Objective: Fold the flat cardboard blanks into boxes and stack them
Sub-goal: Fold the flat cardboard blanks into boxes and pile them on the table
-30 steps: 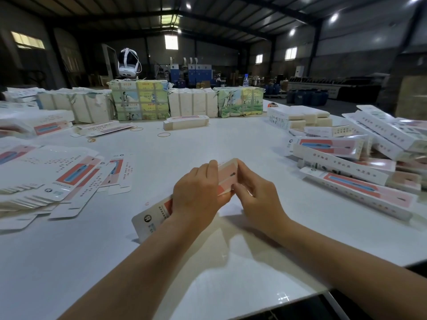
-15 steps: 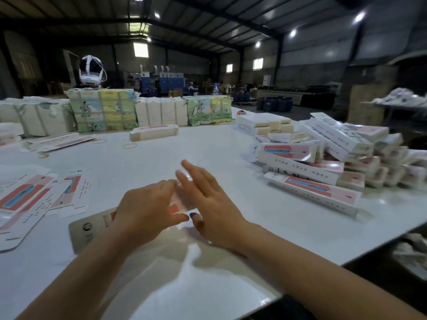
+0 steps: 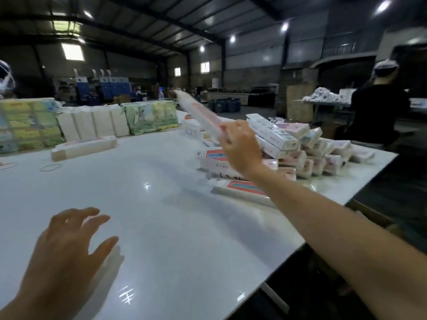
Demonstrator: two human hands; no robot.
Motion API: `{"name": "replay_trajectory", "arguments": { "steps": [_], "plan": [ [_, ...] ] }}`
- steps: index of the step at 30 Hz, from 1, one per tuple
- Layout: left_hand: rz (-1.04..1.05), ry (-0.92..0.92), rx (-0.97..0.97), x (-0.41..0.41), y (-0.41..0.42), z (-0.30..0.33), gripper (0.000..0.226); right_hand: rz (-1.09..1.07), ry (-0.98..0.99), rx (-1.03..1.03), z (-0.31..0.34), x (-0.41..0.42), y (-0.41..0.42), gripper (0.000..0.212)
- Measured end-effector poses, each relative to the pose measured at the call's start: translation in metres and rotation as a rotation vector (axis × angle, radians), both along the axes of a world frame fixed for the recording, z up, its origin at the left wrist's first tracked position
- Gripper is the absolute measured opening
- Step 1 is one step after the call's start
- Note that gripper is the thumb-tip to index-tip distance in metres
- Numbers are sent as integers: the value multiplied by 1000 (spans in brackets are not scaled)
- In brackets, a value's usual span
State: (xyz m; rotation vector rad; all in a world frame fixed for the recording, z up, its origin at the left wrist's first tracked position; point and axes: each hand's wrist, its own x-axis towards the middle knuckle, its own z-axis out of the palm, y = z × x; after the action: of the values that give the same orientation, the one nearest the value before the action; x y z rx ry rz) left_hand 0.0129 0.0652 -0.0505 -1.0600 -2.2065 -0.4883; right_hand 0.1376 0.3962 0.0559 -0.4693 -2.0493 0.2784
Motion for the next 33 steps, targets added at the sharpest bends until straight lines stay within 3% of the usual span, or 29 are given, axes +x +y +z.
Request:
{"name": "replay_trajectory", "arguments": {
  "steps": [5, 12, 14, 16, 19, 21, 25, 31, 33],
  "plan": [
    [-50, -213, -99, -10, 7, -14, 51, -404, -211, -116, -14, 28, 83, 37],
    [-110, -384, -43, 3, 13, -3, 39, -528, -317, -58, -2, 22, 76, 38],
    [-102, -428, -9, 10, 13, 0, 26, -435, -215, 14, 8, 16, 49, 39],
    [-91, -444, 0, 18, 15, 4, 9, -200, -142, 108, 13, 3, 6, 35],
    [-49, -463, -23, 26, 18, 9, 12, 246, -222, 170, -8, -16, -72, 28],
    [-38, -456, -35, 30, 16, 12, 15, 387, -374, 193, -38, -26, -118, 27],
    [8, -458, -73, 31, 9, 11, 25, 449, -669, 174, -90, -38, -155, 26],
    [31, -800, 82, 9, -4, 38, 17, 485, -578, 98, -96, -37, -154, 24],
    [169, -755, 54, -19, -29, 57, 21, 476, -569, 106, -98, -38, -153, 26]
  ]
}}
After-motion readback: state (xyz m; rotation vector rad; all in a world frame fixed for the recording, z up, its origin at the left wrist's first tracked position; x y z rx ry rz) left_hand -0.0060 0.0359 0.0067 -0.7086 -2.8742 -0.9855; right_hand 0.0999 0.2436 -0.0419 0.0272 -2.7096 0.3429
